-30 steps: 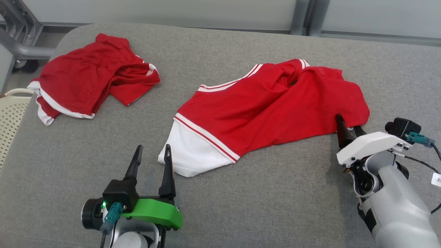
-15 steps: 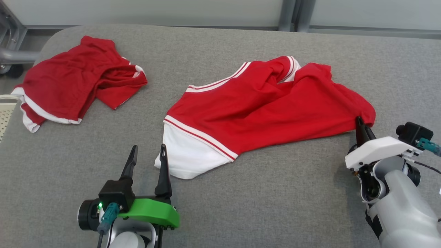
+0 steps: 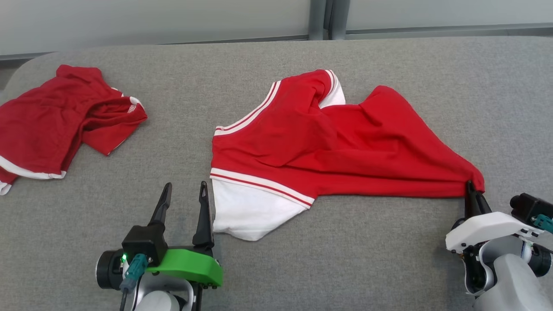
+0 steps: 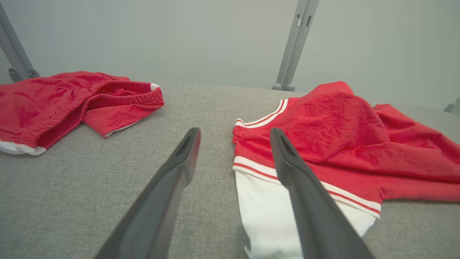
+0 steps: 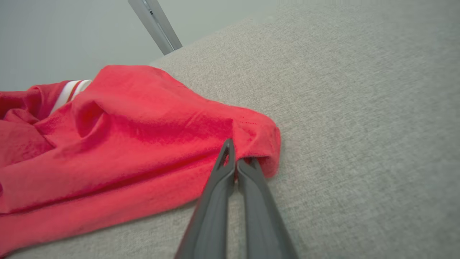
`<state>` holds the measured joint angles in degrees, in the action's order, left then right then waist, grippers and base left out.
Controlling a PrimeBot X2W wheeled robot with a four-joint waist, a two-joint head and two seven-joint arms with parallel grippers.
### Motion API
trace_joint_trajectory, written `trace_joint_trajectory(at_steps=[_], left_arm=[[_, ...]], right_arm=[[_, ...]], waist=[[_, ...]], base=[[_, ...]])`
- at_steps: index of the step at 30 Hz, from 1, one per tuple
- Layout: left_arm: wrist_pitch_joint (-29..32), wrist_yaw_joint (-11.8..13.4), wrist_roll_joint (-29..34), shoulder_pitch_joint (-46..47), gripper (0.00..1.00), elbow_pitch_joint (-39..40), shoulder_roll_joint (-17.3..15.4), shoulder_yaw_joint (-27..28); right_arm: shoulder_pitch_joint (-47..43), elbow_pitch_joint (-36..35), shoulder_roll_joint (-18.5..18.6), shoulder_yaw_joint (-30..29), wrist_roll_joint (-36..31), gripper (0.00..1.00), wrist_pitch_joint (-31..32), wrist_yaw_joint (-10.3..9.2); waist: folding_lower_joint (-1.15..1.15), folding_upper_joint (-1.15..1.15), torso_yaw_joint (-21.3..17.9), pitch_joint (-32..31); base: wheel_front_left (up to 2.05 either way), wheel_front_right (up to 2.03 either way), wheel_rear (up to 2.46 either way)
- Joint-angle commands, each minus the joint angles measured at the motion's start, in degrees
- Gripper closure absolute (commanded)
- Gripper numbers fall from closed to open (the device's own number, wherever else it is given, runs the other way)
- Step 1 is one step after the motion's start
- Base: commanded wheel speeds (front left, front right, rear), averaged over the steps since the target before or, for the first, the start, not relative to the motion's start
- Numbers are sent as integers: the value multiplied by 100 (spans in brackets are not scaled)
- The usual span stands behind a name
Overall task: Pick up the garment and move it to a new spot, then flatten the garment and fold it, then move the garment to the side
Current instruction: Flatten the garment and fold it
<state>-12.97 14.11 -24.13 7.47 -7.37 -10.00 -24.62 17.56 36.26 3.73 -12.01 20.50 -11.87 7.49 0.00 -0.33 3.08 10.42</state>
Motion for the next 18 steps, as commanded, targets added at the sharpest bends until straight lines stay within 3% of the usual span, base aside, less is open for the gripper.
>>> trace_joint_trajectory(at_steps=[1, 5, 8, 16, 17, 18], left_arm=[[1, 15, 2, 22, 0, 20, -44, -8], [10, 8, -7, 36, 0, 31, -63, -25], [8, 13, -27, 30, 0, 28, -72, -31], [17, 36, -52, 39, 0, 9, -91, -37], [17, 41, -54, 43, 0, 10, -95, -38], [18, 48, -57, 44, 0, 11, -101, -37]], right_arm=[[-92, -94, -24, -108, -212, 100, -1, 0], [-197, -371, -52, -537, -1029, 100, -27, -1], [-220, -500, -77, -721, -1292, 100, -15, 0], [-210, -28, -72, -350, -933, 100, 83, 0], [-188, 37, -73, -319, -931, 94, 59, 0], [-159, 104, -73, -293, -904, 62, 42, 0]], waist=[[0, 33, -18, 6], [0, 33, -8, 1], [0, 33, 10, -9], [0, 33, 24, -28], [0, 33, 23, -31], [0, 33, 19, -34]], base=[[0, 0, 0], [0, 0, 0], [0, 0, 0], [0, 0, 0], [0, 0, 0], [0, 0, 0]])
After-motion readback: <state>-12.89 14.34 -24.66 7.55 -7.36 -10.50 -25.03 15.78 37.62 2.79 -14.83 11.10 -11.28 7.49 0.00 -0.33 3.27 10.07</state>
